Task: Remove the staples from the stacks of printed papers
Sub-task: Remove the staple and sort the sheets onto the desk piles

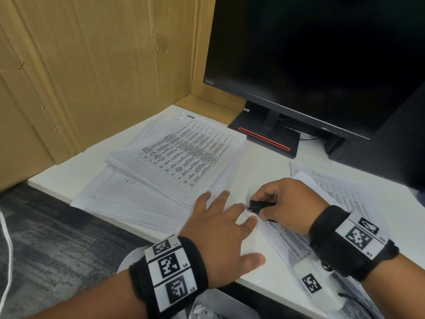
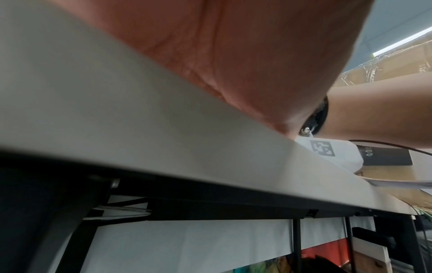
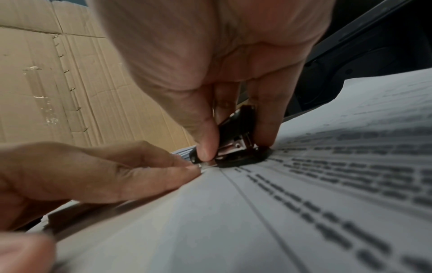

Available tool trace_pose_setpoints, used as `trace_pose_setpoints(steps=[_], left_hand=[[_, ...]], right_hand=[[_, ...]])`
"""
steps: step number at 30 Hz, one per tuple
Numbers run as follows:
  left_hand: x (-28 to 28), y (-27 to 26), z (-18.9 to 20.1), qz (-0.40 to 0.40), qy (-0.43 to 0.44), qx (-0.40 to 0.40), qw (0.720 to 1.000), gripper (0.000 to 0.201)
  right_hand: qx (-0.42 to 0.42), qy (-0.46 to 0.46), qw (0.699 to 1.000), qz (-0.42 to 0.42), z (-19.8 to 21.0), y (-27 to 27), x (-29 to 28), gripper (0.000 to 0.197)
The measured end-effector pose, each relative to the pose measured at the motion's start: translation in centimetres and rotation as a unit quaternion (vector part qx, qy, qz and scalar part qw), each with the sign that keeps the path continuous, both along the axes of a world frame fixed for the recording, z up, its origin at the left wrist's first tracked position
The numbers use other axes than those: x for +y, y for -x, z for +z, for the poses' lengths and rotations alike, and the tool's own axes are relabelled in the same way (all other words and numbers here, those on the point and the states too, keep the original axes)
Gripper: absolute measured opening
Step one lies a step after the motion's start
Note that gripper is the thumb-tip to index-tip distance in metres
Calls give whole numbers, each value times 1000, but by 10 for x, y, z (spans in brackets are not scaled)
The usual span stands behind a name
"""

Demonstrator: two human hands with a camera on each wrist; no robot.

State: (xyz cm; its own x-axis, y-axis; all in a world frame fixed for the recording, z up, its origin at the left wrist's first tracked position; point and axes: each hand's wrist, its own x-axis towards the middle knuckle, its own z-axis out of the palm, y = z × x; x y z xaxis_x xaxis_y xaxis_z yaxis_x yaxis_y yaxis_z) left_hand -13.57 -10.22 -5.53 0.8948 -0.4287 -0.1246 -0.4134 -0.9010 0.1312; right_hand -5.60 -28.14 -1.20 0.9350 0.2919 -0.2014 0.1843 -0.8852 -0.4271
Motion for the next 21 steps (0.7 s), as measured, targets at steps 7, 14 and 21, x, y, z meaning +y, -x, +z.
trace_pose_setpoints(steps=[7, 14, 21], left_hand=[[-7, 7, -7, -8, -25, -45, 999, 78], [-5, 4, -3, -7, -11, -43, 999, 78], [-4, 4, 1, -7, -45, -35, 998, 80]], right_hand=[[-28, 50, 998, 20, 0, 2, 6, 29], [-21, 47, 999, 11, 4, 3, 8, 27], [-55, 120, 989, 65, 7, 3, 13, 31]])
